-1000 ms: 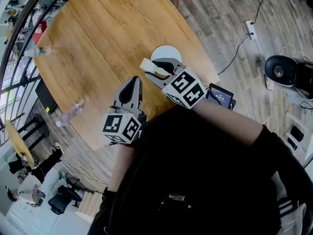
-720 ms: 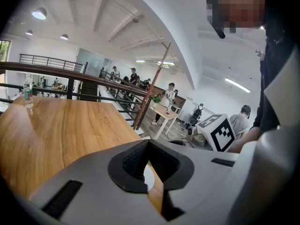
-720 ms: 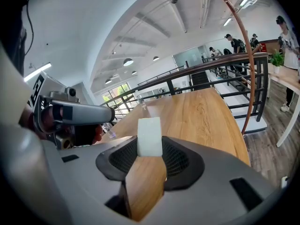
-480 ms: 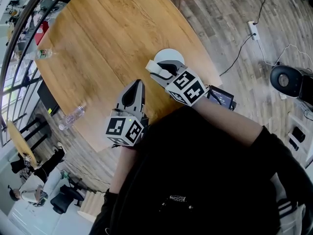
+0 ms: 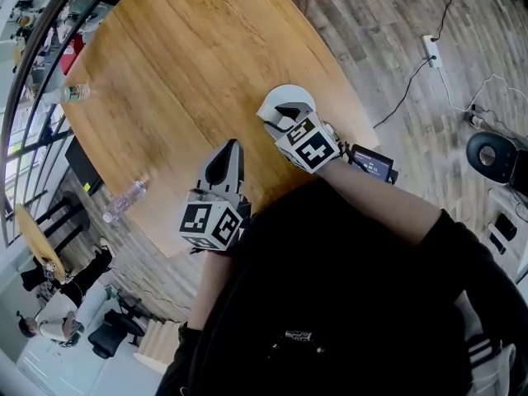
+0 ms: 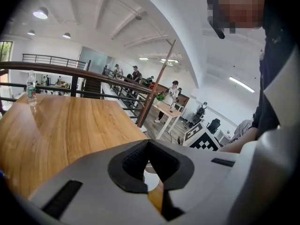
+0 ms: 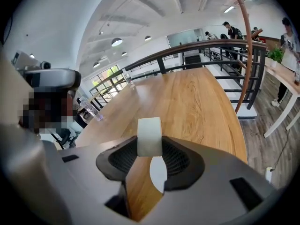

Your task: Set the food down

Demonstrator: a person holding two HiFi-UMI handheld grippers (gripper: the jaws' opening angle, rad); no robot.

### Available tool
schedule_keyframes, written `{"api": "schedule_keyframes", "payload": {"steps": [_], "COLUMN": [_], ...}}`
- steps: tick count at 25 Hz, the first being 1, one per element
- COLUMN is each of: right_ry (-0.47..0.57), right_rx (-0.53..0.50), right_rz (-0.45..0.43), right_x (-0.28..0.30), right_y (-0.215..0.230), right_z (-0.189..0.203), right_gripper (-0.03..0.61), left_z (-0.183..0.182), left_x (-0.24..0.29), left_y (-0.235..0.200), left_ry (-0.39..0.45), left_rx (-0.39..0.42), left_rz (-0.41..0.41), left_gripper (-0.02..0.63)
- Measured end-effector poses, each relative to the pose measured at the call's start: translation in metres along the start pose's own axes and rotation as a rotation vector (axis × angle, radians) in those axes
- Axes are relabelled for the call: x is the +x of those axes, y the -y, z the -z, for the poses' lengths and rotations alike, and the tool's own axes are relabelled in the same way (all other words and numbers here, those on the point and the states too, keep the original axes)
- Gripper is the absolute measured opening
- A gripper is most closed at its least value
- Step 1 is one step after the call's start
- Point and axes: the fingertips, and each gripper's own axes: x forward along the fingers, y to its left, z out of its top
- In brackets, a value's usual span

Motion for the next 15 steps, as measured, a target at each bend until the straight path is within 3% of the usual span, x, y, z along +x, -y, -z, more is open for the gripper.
{"api": "schedule_keyframes", "payload": {"steps": [15], "right_ry": [-0.134], "right_rx": [0.024], "right_rz": [0.013], "right_x": [0.024], "right_y": [0.012], "right_z": [0.031], "right_gripper": [0.172], "left_z": [0.016], "left_x": [0.013], "left_y": [-0.007], "left_ry": [-0.059], "left_rx": [-0.002], "left_rz": [0.000], "left_gripper": [0.005]}}
